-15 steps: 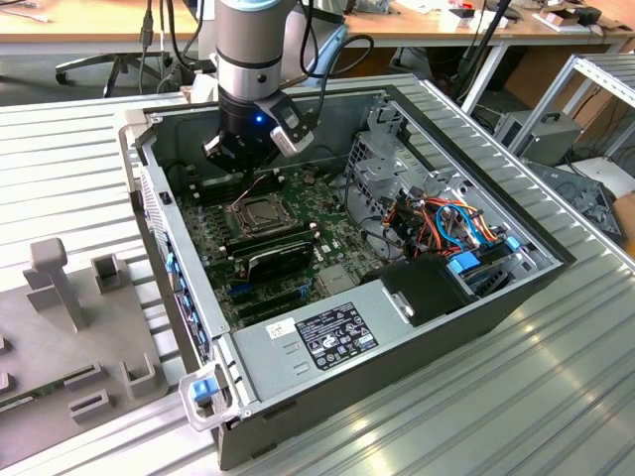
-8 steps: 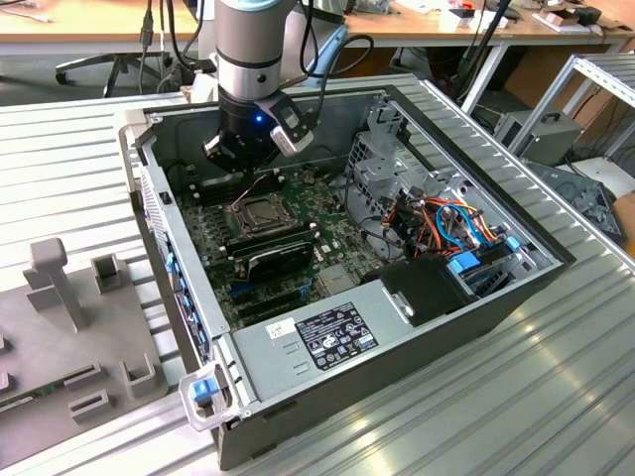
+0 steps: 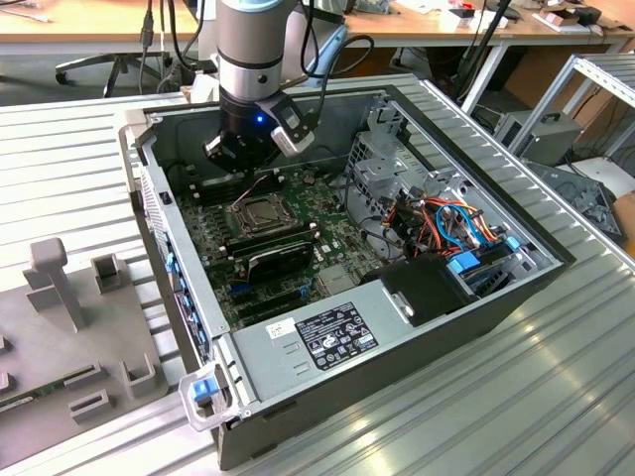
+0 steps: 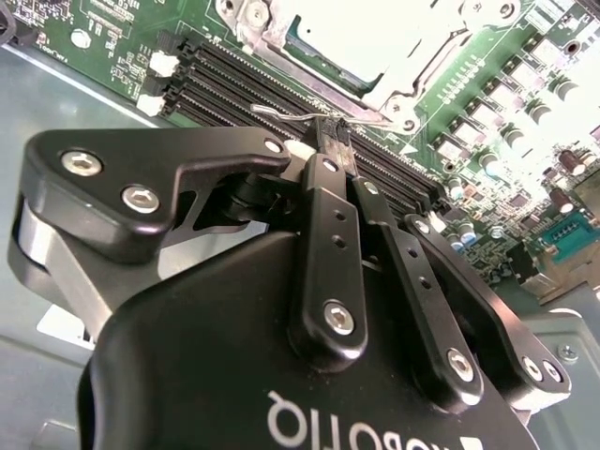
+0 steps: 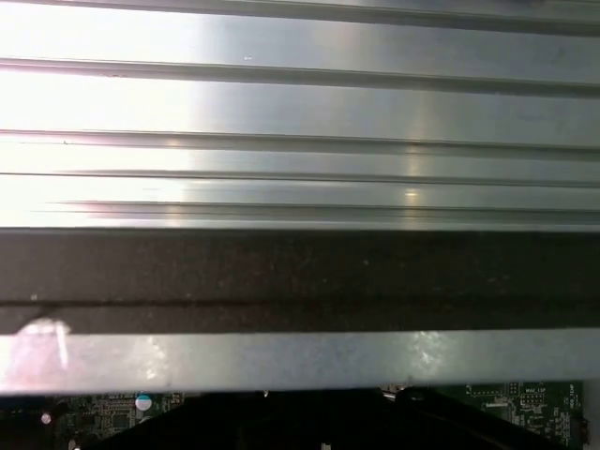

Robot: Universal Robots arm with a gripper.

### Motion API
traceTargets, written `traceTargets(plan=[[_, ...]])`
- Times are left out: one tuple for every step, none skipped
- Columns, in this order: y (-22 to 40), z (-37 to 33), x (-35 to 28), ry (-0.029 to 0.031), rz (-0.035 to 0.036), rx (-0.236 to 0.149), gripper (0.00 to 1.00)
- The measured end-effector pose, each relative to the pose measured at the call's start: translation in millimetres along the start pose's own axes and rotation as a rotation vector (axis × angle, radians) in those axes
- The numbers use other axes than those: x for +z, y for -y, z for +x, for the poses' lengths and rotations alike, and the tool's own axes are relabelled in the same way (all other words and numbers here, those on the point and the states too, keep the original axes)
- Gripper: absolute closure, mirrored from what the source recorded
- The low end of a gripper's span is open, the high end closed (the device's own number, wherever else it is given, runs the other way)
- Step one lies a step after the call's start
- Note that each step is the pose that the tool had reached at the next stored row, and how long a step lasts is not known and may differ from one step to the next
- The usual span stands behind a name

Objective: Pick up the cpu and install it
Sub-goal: 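Install the first cpu locking lever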

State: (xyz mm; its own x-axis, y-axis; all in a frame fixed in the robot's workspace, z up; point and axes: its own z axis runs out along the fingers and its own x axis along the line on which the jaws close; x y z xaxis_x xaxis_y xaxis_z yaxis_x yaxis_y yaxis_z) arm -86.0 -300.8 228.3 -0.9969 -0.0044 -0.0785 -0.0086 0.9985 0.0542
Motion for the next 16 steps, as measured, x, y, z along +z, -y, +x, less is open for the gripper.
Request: traceTargets(plan=[[0.0, -0.3, 0.4, 0.0, 0.0004, 0.0, 0.89], [0.1, -0.7, 1.1, 0.0, 0.0008, 0.0, 0.89], [0.1, -1.1, 1.7, 0.0, 0.0013, 0.0, 0.89], [0.2, -1.7, 2.8, 0.0, 0.0022, 0.0, 0.89], [0.3, -2.5, 4.3, -0.0001, 0.004, 0.0, 0.89], [0.3, -2.9, 5.1, -0.0002, 0.0048, 0.0, 0.89], [0.4, -3.3, 5.8, -0.0003, 0.0058, 0.0, 0.89], [0.4, -4.3, 7.4, -0.0005, 0.0078, -0.001, 0.89], [0.5, -4.9, 8.4, -0.0007, 0.0093, -0.001, 0.89], [0.6, -5.6, 9.3, -0.0009, 0.0111, -0.001, 0.89], [0.6, -6.8, 10.6, -0.0014, 0.0149, -0.001, 0.89], [0.7, -7.8, 11.5, -0.0017, 0.0179, -0.001, 0.89], [0.7, -8.5, 12.1, -0.0021, 0.0201, -0.002, 0.89], [0.8, -10.1, 13.6, -0.0026, 0.0251, -0.002, 0.89], [0.8, -10.8, 14.2, -0.003, 0.0272, -0.002, 0.89], [0.9, -11.6, 14.8, -0.0033, 0.0295, -0.002, 0.89]])
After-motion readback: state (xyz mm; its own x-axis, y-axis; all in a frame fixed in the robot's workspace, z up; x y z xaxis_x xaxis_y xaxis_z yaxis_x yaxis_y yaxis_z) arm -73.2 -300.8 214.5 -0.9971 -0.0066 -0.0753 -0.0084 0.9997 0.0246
